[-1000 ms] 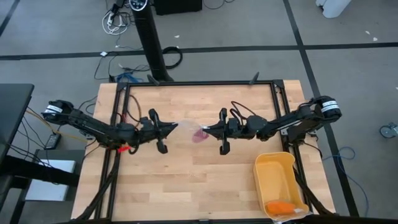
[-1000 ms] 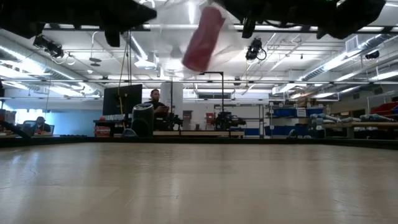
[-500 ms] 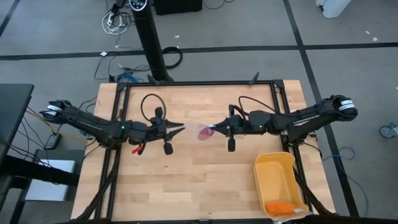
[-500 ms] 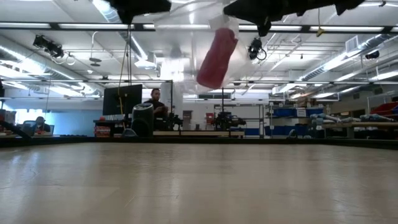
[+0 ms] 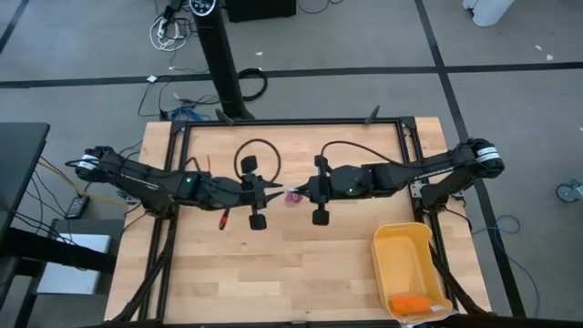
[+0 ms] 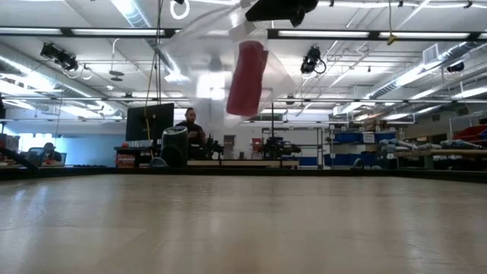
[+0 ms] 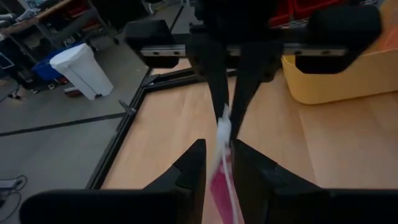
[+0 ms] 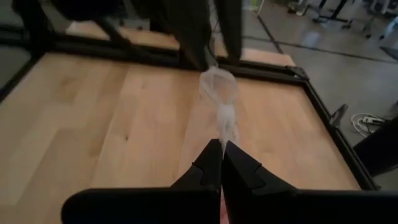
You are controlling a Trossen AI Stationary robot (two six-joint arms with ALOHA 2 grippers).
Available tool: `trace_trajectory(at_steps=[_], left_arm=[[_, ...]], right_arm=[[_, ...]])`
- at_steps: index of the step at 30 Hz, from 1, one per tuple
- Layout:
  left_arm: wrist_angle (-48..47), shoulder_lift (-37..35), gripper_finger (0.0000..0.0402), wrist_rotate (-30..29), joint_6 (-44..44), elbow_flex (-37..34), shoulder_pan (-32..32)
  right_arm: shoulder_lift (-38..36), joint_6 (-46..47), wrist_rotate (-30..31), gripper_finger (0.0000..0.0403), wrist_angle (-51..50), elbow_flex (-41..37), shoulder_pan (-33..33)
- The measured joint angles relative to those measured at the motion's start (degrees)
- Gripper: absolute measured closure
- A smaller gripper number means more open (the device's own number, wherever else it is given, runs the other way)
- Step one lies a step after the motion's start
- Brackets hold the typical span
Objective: Roll bandage
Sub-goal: Close the transparent zip bag
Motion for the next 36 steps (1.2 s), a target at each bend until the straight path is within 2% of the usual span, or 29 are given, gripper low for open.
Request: trace_trajectory(at_steps=[6, 10, 20, 29, 32, 36], left_arm=[[-1.11, 1.17, 0.032, 1.69, -1.65, 1.86, 0.82], [-2.16, 1.51, 0.032, 5.85, -3.43, 1.98, 2.11], [-3.29, 2.18, 0.032, 9.69, -4.57, 2.05, 2.63], [-1.88, 3.02, 0.0322, 9.95, -4.24, 2.02, 2.63], [-1.9, 3.44, 0.0334, 9.23, -4.17, 1.98, 2.67], [-2.35, 3.6, 0.0372, 7.49, -4.11, 1.98, 2.67]], right_arm=[[3.8, -2.32, 1.57, 0.0403, -4.95, 5.42, 0.88], [4.92, -3.26, 1.77, 0.0403, -6.24, 7.3, 1.2], [4.95, -3.9, 2.19, 0.0403, -6.42, 7.64, 1.18], [4.95, -4.29, 2.16, 0.0403, -6.18, 7.64, 1.18], [4.95, -4.31, 2.22, 0.0403, -6.18, 7.64, 1.22], [4.95, -4.36, 2.83, 0.0403, -6.3, 7.6, 1.34]])
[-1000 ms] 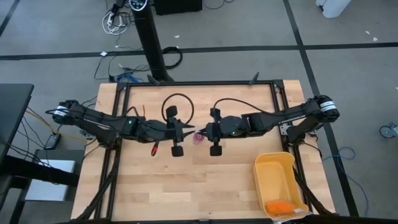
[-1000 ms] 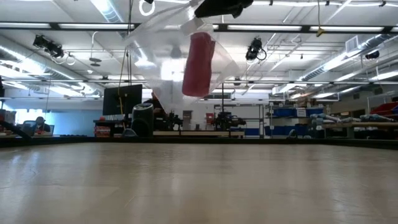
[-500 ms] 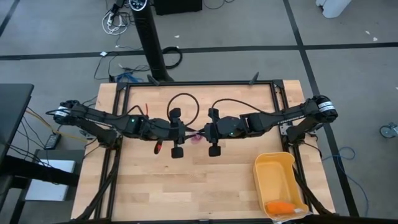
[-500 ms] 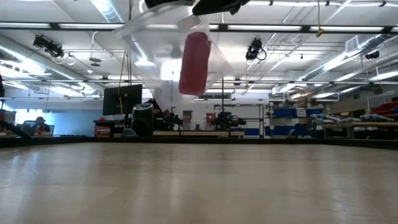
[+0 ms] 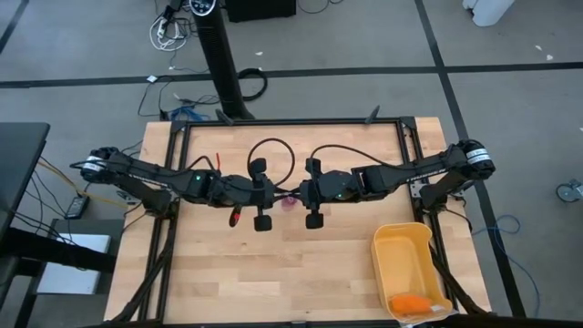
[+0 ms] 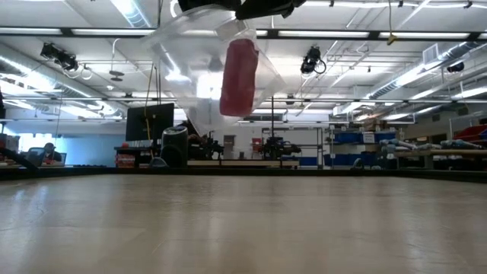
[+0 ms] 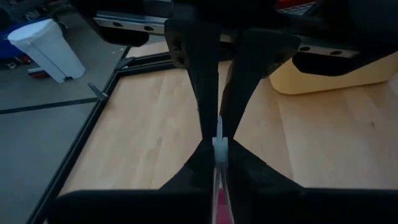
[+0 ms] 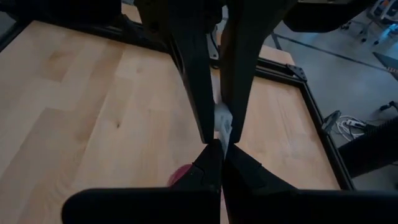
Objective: Roll bandage
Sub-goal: Close the transparent zip bag
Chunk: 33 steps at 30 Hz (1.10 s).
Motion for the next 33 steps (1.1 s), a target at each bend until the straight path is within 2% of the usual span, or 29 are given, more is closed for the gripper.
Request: trace_trajectory(at_steps=[33], left_arm=[[-5.97, -0.07, 0.0379, -2.51, -1.34, -0.37, -0.22]], right_arm=[[0.04, -0.04, 2.59, 0.0403, 0.03, -0.04, 0.68]])
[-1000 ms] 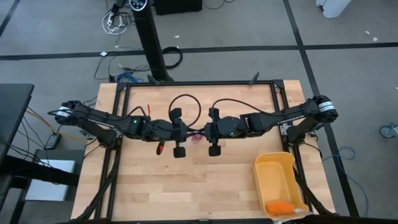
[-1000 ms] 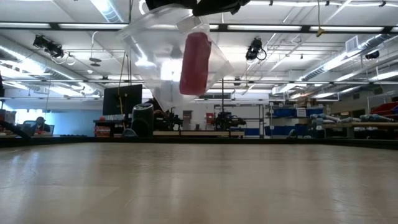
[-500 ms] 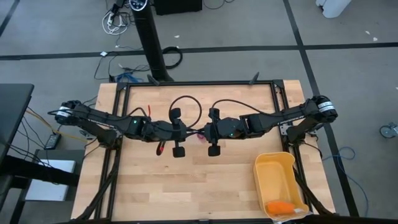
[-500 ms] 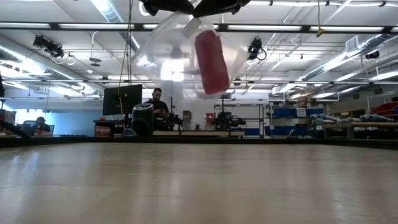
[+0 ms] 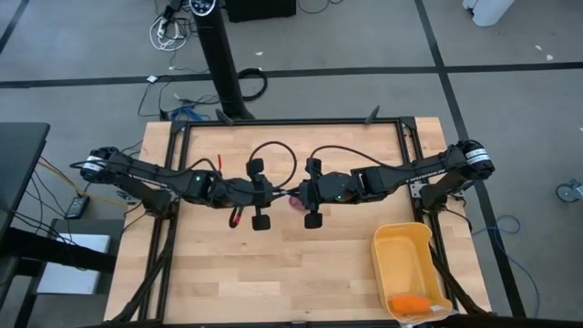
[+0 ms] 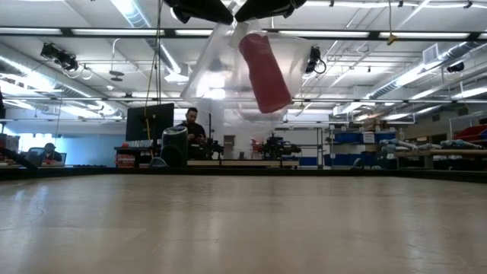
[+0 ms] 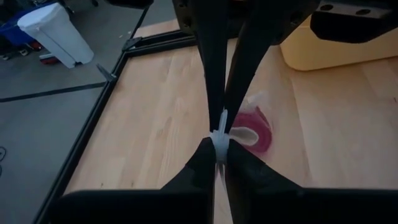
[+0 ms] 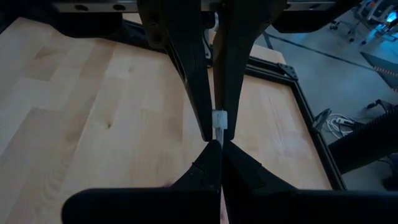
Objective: Roll bandage
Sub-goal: Close the transparent zip bag
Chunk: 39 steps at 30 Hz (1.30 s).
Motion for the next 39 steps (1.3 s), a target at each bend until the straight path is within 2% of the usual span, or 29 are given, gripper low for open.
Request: trace_trajectory(at_steps=[7, 13, 16, 19, 27, 32, 39], left_arm=[[0.87, 0.0, 0.038, -0.72, 1.13, -0.13, -0.69], [-1.62, 0.04, 0.038, -1.31, 0.82, -0.41, -0.7], [-1.38, 0.04, 0.038, -1.42, 0.37, -0.37, -0.7], [-1.16, 0.04, 0.038, -1.42, 0.16, -0.31, -0.7], [-0.59, 0.04, 0.038, -1.38, 0.0, -0.22, -0.7], [0.22, 0.04, 0.038, -1.33, 0.0, -0.17, -0.7], [0.57, 0.04, 0.038, -1.25, 0.07, -0.17, -0.7]], right_arm=[[0.0, 2.13, 0.28, 0.0395, -0.19, 0.0, 0.07], [-0.61, 2.5, 5.56, 0.0334, -0.71, 0.0, 1.17], [-1.07, 2.49, 4.91, 0.0306, -0.68, 0.0, 1.55], [-1.11, 2.85, 1.55, 0.0292, -0.69, 0.0, 1.53], [-1.09, 6.07, -2.0, 0.0297, -0.89, 0.02, -0.16], [-1.07, 10.35, -8.75, 0.0308, -0.84, 0.02, -2.22], [-1.01, 10.49, -10.62, 0.0332, -0.08, 0.02, -3.26]])
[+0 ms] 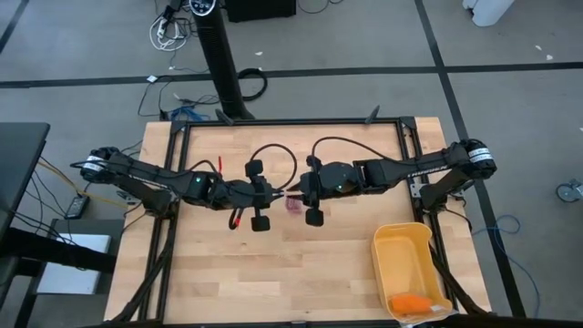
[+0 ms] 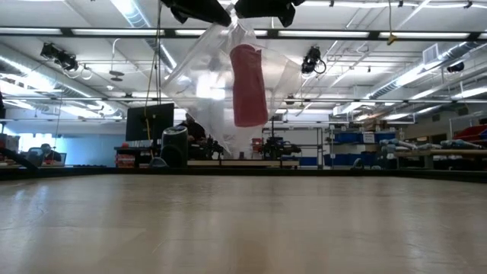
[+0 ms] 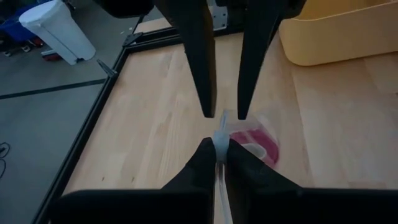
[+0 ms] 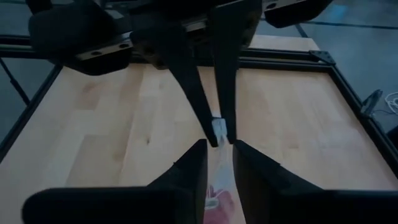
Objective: Roll bandage
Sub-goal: Close the transparent zip bag
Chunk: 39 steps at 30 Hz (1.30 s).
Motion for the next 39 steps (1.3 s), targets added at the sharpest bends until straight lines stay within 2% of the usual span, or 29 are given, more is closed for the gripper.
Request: trace_trajectory(at_steps=[9, 16, 21, 27, 34, 39], left_arm=[[1.06, 0.0, 0.038, 0.69, 0.2, 0.02, 0.06], [1.69, 0.0, 0.0376, 1.12, -0.38, 0.02, 0.04], [3.5, -0.1, 0.0315, -1.13, -0.28, 0.15, 0.0], [4.44, -0.67, 0.0261, 0.06, -0.27, 0.44, 0.0], [3.46, -0.96, 0.0266, 3.25, -0.5, 0.87, 0.0], [1.51, -0.96, 0.0274, 3.39, -1.71, 0.87, 0.0]], right_arm=[[0.02, -1.11, -0.2, 0.0398, -0.26, -0.01, -0.94], [0.02, -3.43, 0.07, 0.0401, -0.28, -0.01, -0.94], [0.12, -4.55, 2.12, 0.0402, -0.6, -0.01, -0.12], [0.13, -5.23, 3.48, 0.0402, -0.9, 0.0, 0.97], [0.13, -5.9, 3.5, 0.0402, -0.8, -0.02, 1.2], [0.13, -6.1, 3.5, 0.0403, -0.28, -0.02, 1.2]])
